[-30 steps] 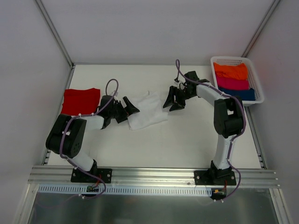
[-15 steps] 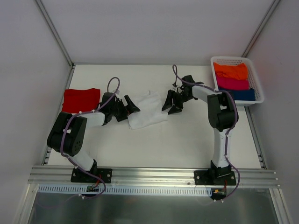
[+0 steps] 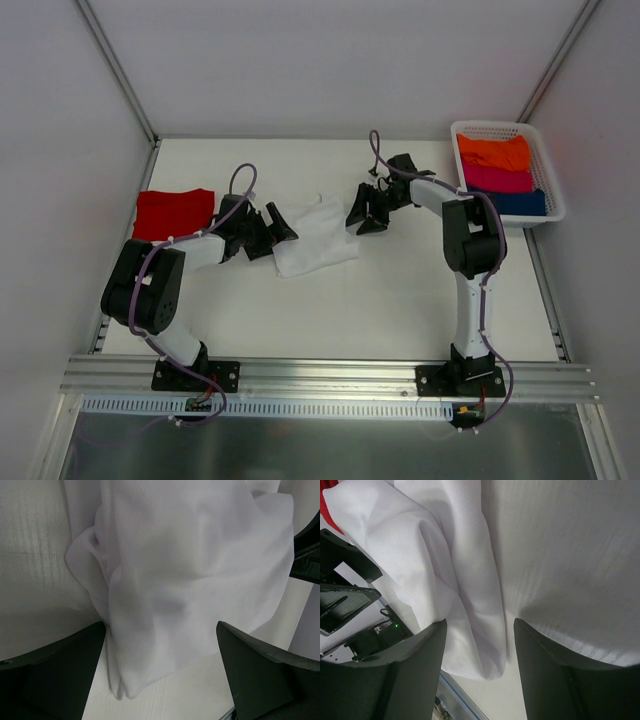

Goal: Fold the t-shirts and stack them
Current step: Put the neatly folded tshirt into the corner of the board with the left arm

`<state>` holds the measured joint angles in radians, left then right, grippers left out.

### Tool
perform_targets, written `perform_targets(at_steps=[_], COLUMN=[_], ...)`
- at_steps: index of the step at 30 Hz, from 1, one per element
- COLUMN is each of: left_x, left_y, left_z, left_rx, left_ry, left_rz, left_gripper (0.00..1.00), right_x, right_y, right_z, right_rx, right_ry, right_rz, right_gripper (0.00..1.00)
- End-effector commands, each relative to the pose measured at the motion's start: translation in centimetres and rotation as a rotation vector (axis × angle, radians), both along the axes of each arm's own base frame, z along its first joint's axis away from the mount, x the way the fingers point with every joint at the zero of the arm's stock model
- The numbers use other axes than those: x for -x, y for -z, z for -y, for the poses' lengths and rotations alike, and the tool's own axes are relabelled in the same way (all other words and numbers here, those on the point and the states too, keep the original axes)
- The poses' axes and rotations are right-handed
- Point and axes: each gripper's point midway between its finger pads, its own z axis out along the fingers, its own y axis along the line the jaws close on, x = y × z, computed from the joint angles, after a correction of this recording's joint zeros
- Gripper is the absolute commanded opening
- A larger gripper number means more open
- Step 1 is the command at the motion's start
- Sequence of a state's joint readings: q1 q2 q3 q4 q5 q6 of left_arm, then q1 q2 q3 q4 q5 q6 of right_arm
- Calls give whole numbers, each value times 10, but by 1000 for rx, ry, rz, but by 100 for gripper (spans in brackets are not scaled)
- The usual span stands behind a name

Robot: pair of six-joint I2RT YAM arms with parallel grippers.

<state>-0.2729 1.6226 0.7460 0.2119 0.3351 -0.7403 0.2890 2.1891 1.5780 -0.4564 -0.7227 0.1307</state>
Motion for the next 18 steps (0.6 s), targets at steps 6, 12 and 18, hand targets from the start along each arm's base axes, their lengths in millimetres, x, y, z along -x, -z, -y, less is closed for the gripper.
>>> perform_targets(at_steps=[6, 12, 18], left_x=[16, 15, 15], left_y=[31, 33, 34], left_z=[-17, -15, -14], left_rx=[-102, -98, -96], left_ry=[-7, 0, 5], left_rz=[-115, -122, -126], left_gripper=[98, 98, 98], right_x=[-14, -12, -9], right_y=[-72, -102, -95], right_z=[8, 6, -9], right_rx=[-72, -114, -150], right_ry=[23, 14, -20], right_rz=[150, 178, 133], right_gripper=[60, 61, 61])
